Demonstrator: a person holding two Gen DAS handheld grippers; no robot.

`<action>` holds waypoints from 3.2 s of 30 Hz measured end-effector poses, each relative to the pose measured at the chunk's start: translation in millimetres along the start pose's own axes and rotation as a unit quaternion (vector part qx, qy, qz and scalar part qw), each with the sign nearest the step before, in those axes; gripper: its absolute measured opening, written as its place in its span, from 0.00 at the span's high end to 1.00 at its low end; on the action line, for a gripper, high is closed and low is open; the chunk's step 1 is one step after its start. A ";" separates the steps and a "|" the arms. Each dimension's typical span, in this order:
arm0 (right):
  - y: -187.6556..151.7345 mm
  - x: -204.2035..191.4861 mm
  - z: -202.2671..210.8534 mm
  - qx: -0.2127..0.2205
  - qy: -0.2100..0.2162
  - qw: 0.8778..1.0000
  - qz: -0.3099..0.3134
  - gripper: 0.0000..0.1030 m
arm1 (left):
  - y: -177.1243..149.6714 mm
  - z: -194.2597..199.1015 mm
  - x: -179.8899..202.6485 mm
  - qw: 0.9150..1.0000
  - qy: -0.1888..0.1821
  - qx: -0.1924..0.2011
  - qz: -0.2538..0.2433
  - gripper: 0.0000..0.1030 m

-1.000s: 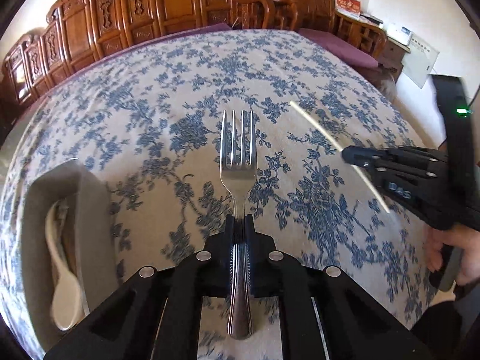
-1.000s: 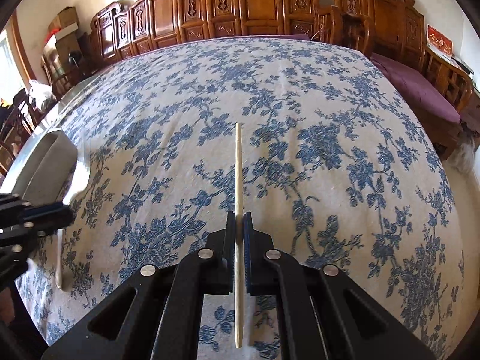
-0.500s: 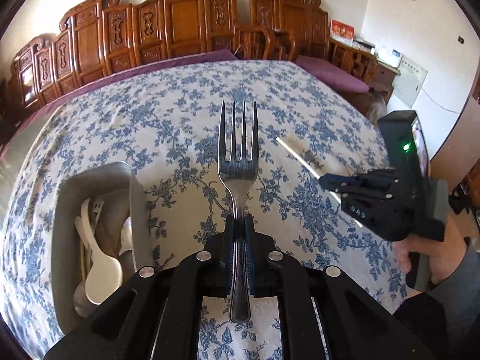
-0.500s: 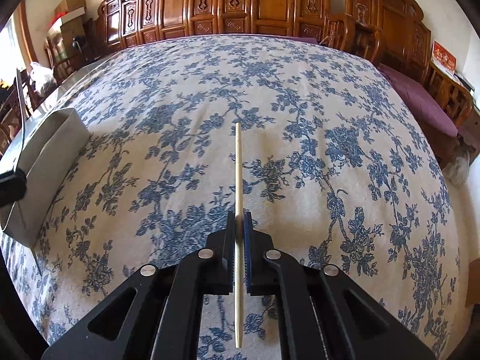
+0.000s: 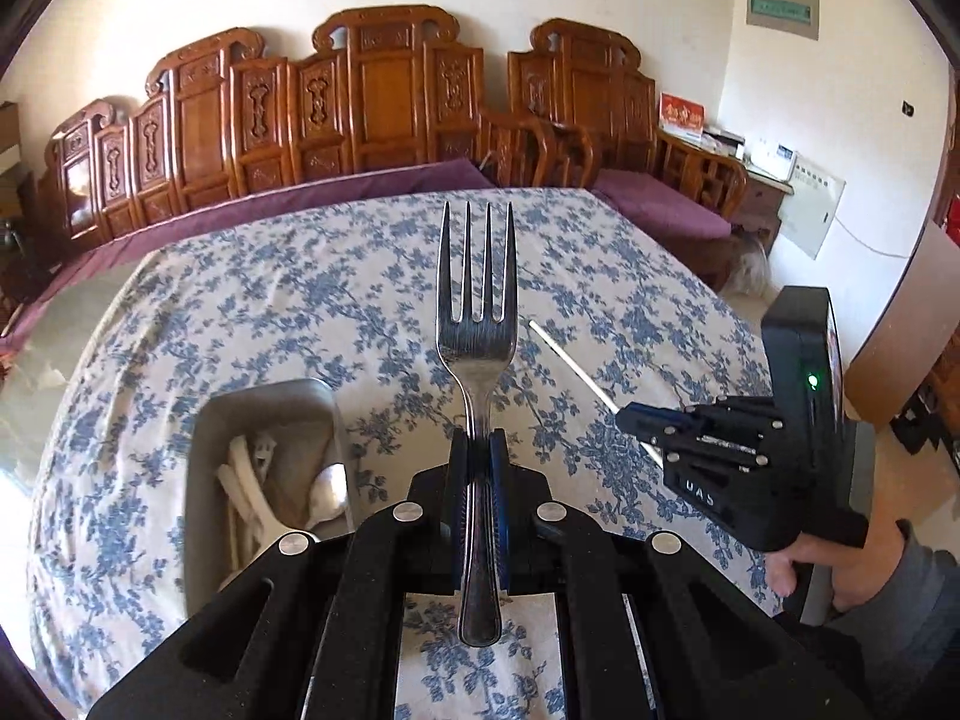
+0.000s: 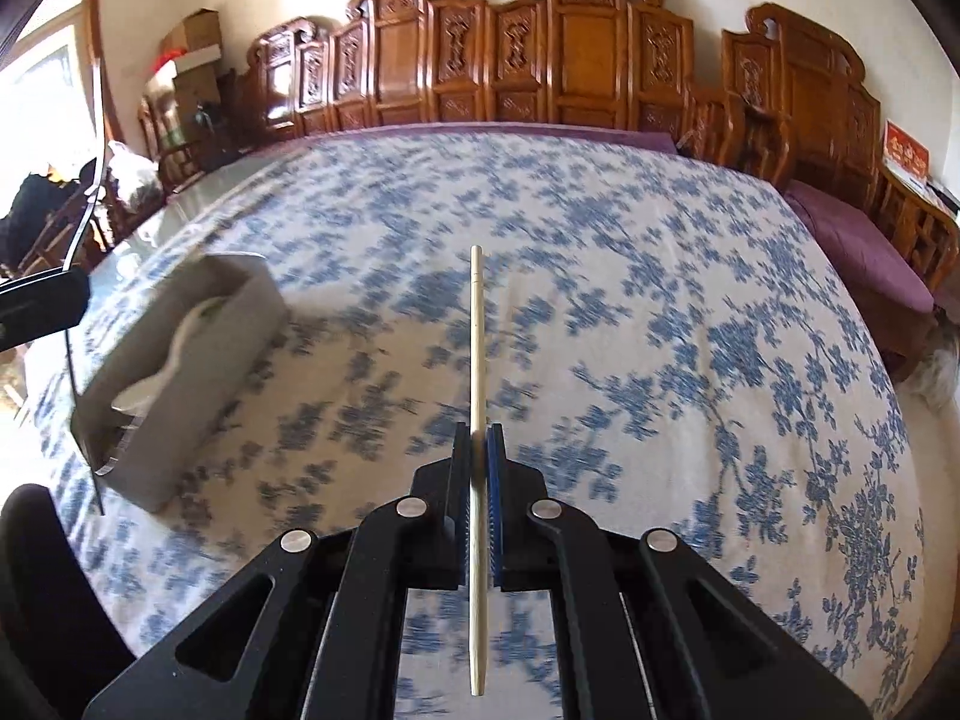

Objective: Organize utensils
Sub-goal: 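Carry the metal fork over the tray and lower it in with the left tool, then lower the wooden chopstick into the tray and open the right tool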

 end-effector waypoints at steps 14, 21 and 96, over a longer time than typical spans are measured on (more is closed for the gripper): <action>6.7 -76.0 23.8 0.024 0.050 0.998 0.027 0.94 | -6.9 30.1 -66.3 0.999 0.034 0.010 0.027 0.94; 3.2 -98.9 25.9 0.026 0.059 0.997 0.040 0.94 | -18.8 11.5 -96.6 0.998 0.050 -0.012 0.039 0.94; 40.5 -206.2 -47.8 -0.047 0.096 0.993 -0.046 0.94 | -82.1 29.9 -181.5 0.992 0.072 -0.060 0.079 0.87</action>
Point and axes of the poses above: each gripper's, at about its wrist camera, not at the fingertips, and z roughly against the way its jaws point, x to its right, y to its top, the point moved 10 cm from there along -z, roughly the way its jaws point, and after that the axes turned 10 degrees about -x, right-handed, at the moved point
